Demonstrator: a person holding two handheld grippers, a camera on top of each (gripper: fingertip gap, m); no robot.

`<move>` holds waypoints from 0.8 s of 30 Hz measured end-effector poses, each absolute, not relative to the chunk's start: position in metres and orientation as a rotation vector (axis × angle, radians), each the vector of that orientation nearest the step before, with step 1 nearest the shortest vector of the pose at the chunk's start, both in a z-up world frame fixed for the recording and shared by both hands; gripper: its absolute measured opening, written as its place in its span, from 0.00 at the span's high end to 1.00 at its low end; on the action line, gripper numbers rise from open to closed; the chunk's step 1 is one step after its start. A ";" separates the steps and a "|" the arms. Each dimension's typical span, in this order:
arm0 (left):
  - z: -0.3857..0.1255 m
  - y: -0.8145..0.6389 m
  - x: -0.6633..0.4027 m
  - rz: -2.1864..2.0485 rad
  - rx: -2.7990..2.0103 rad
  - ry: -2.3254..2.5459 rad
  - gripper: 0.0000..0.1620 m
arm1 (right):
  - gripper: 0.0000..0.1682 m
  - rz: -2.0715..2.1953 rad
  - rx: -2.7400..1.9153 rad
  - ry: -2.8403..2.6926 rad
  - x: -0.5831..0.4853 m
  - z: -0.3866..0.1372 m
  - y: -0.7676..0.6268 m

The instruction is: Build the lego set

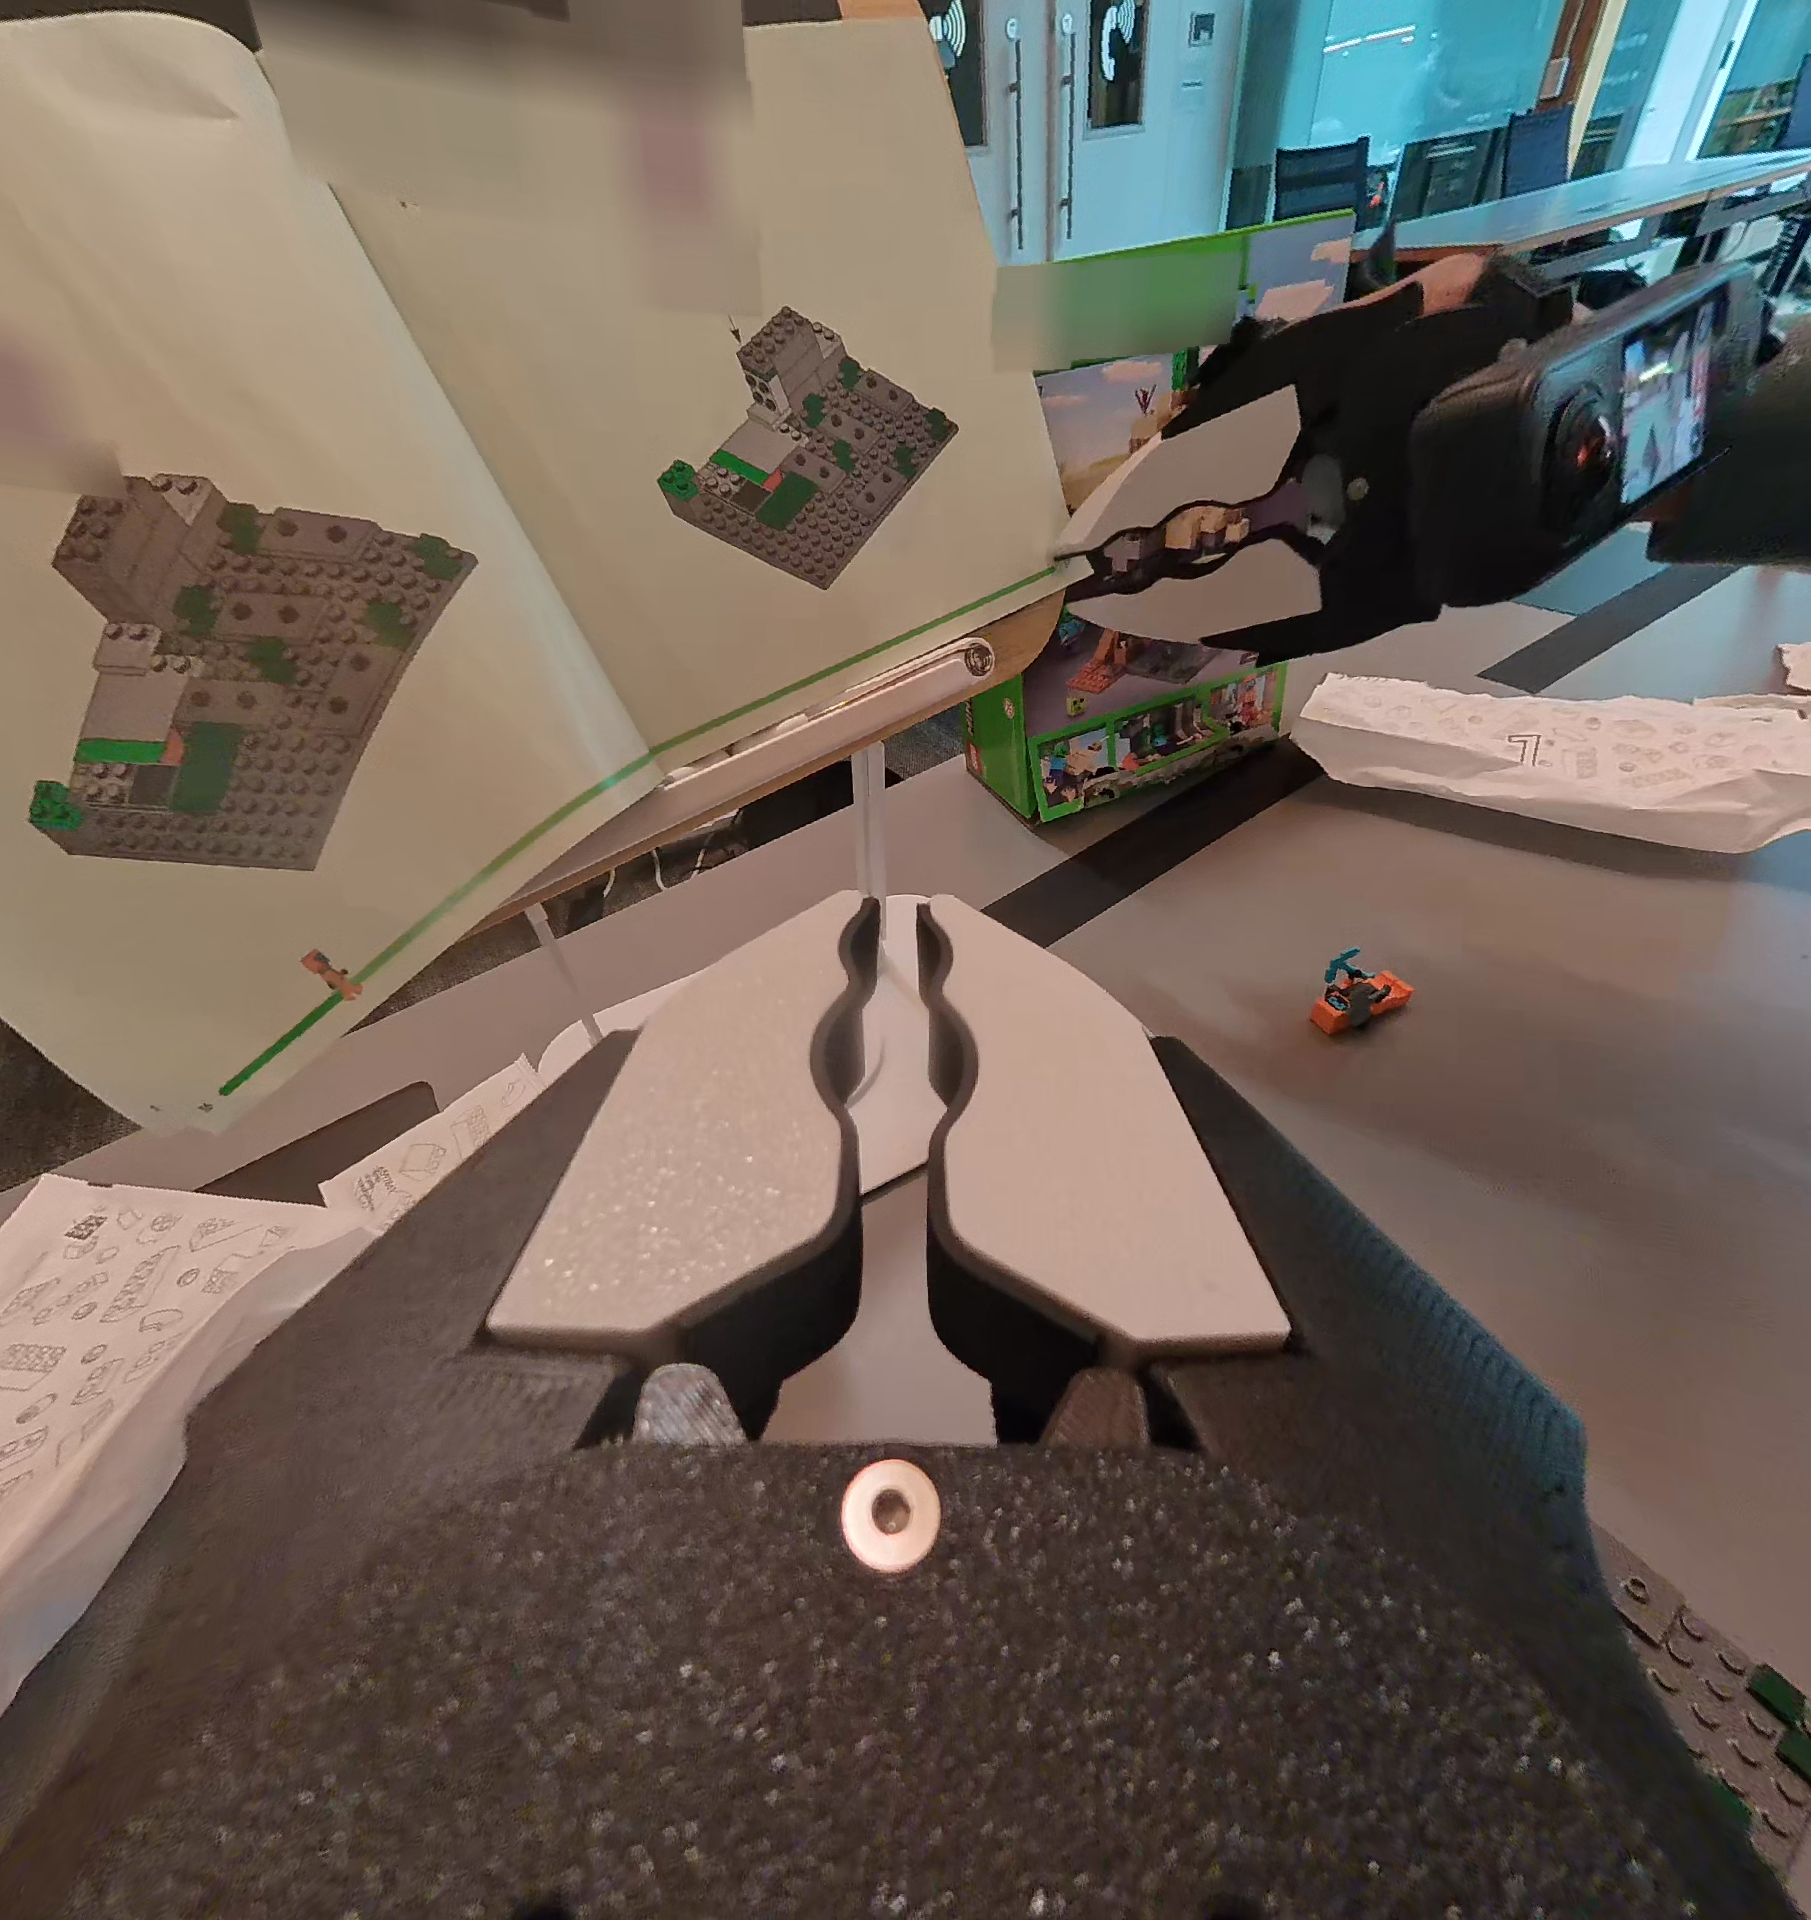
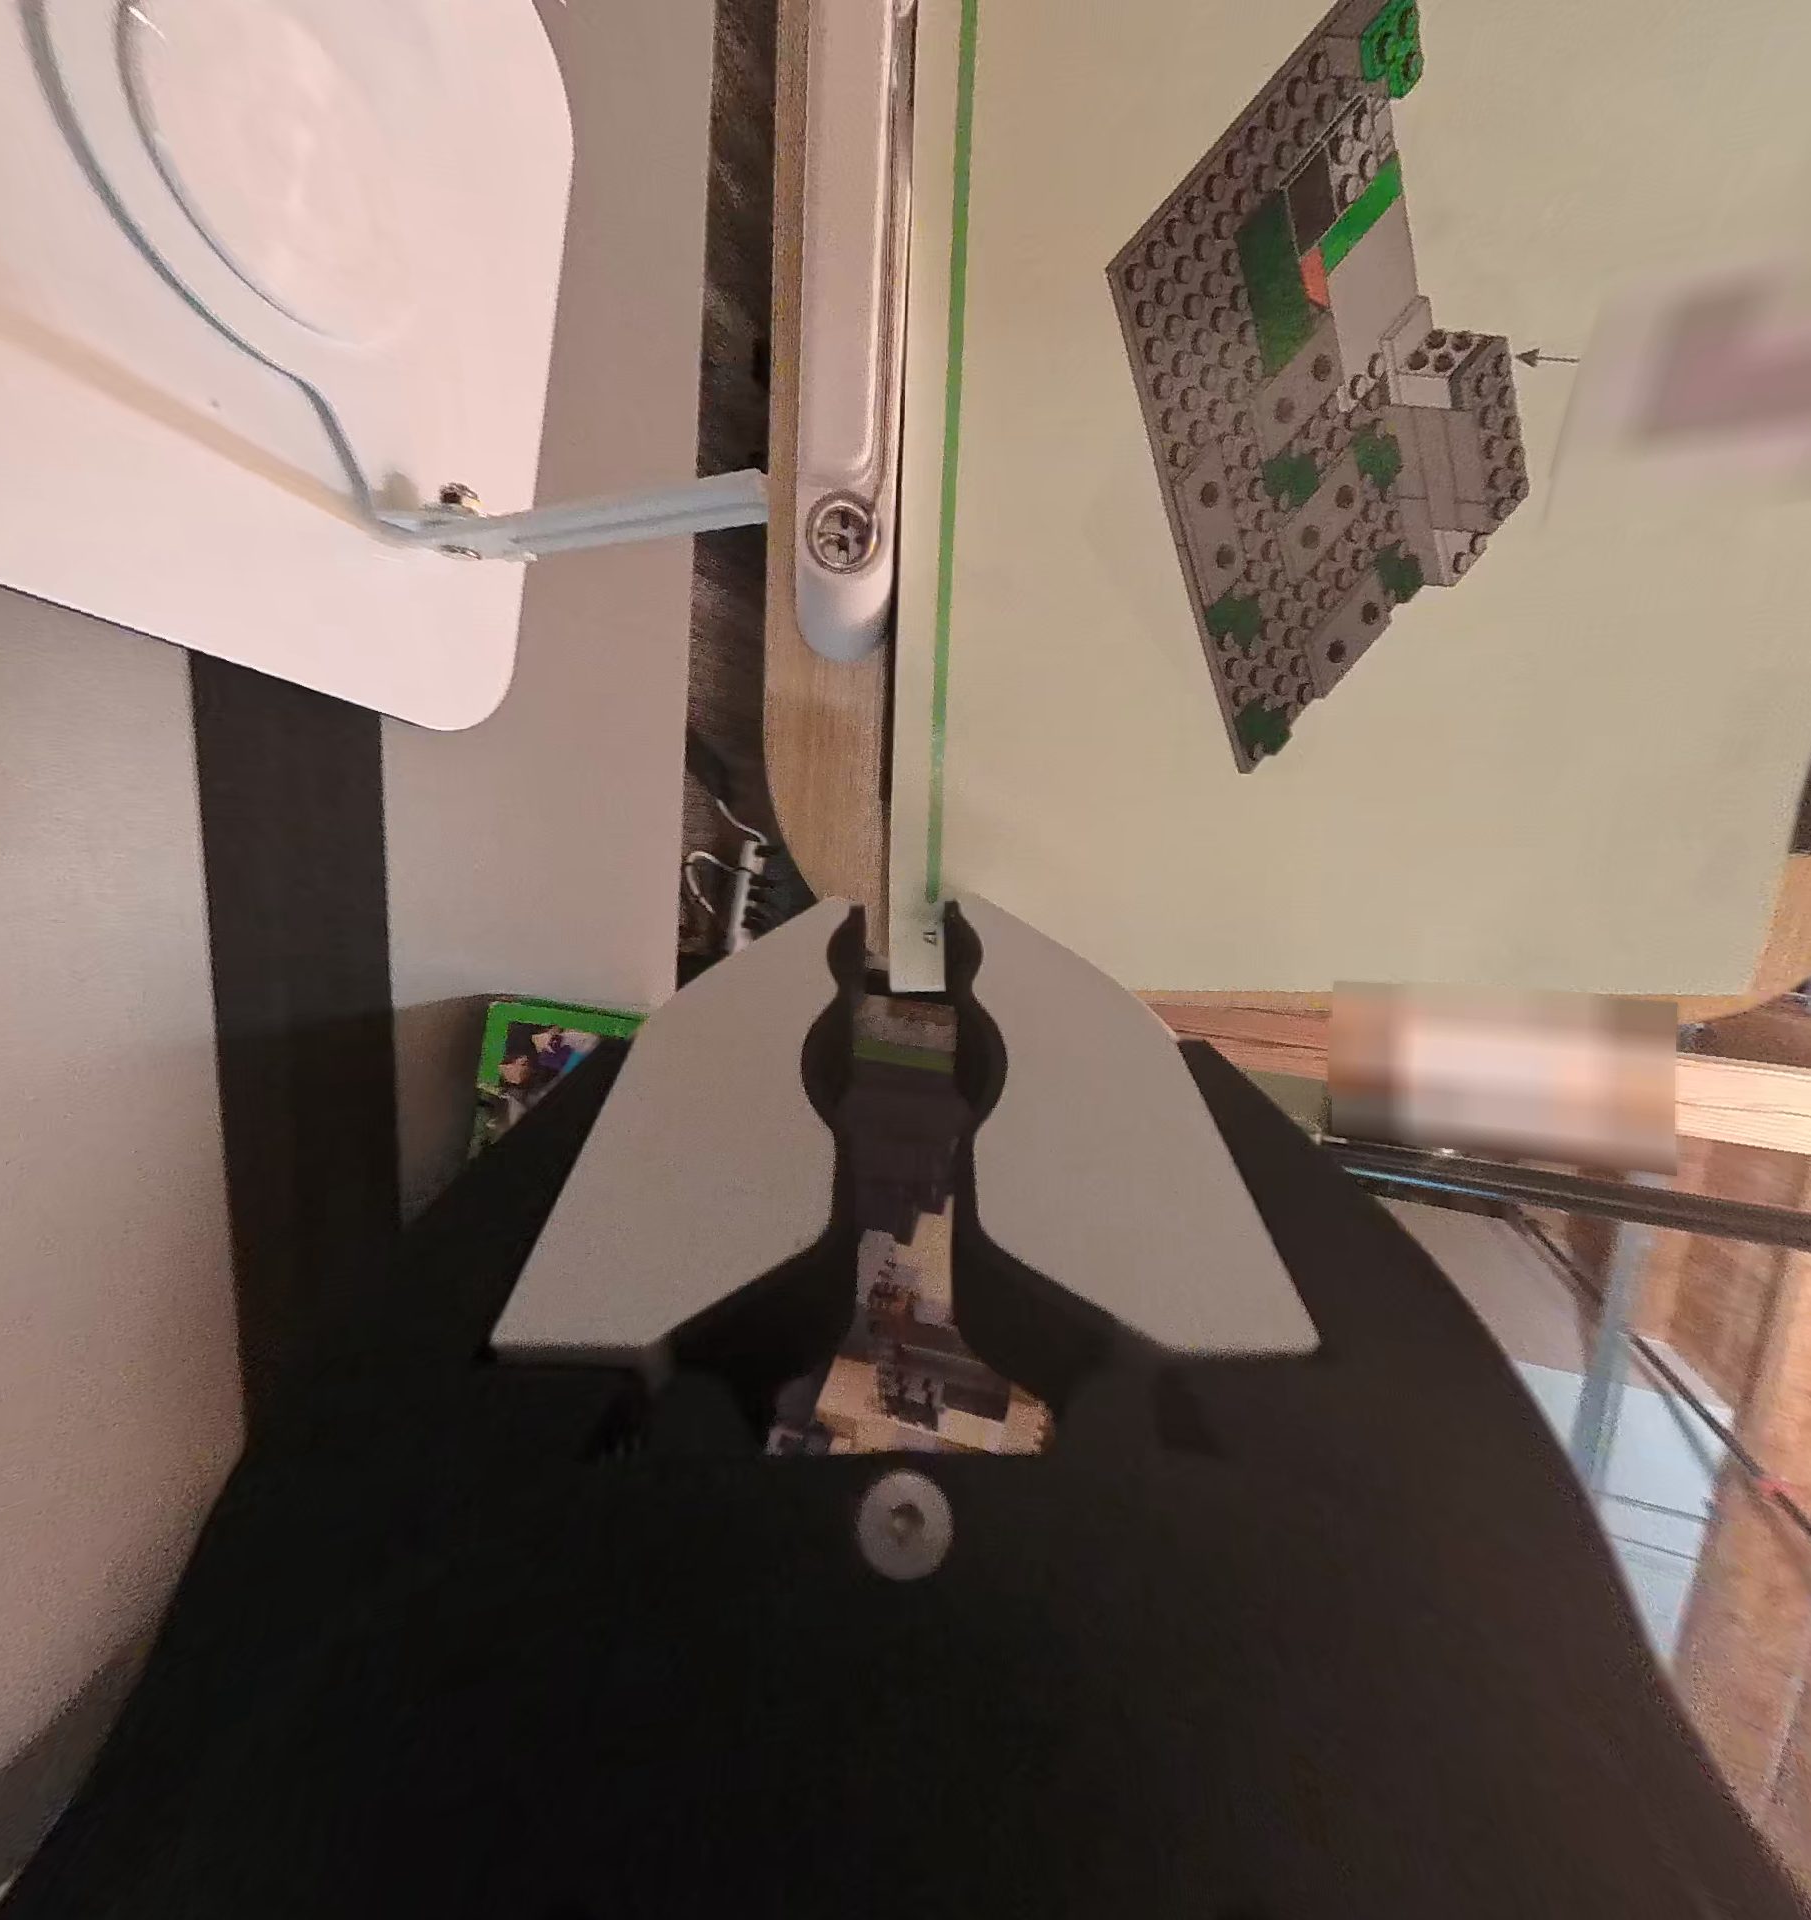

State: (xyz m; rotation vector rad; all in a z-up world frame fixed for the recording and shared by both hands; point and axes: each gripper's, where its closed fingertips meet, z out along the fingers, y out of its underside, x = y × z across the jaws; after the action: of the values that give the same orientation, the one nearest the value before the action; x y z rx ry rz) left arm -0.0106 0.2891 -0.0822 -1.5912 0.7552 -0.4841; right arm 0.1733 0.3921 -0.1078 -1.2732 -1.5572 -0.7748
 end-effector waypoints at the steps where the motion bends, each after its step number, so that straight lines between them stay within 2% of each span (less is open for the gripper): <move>1: -0.083 0.289 -0.011 -0.484 -1.593 0.755 0.96 | 0.91 -0.793 -1.260 -1.551 0.174 -0.108 0.394; 13: -0.086 0.290 -0.009 -0.482 -1.601 0.763 0.96 | 1.00 -0.835 -1.209 -1.573 0.176 -0.107 0.397; 24: -0.086 0.288 -0.006 -0.488 -1.599 0.778 0.96 | 1.00 -0.701 -1.330 -1.607 0.176 -0.098 0.391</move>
State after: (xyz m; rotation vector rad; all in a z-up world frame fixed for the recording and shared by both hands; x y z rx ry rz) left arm -0.0063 0.2879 -0.0861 -1.5992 0.7780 -0.4884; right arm 0.1763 0.3914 -0.0980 -1.3299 -1.6074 -0.7005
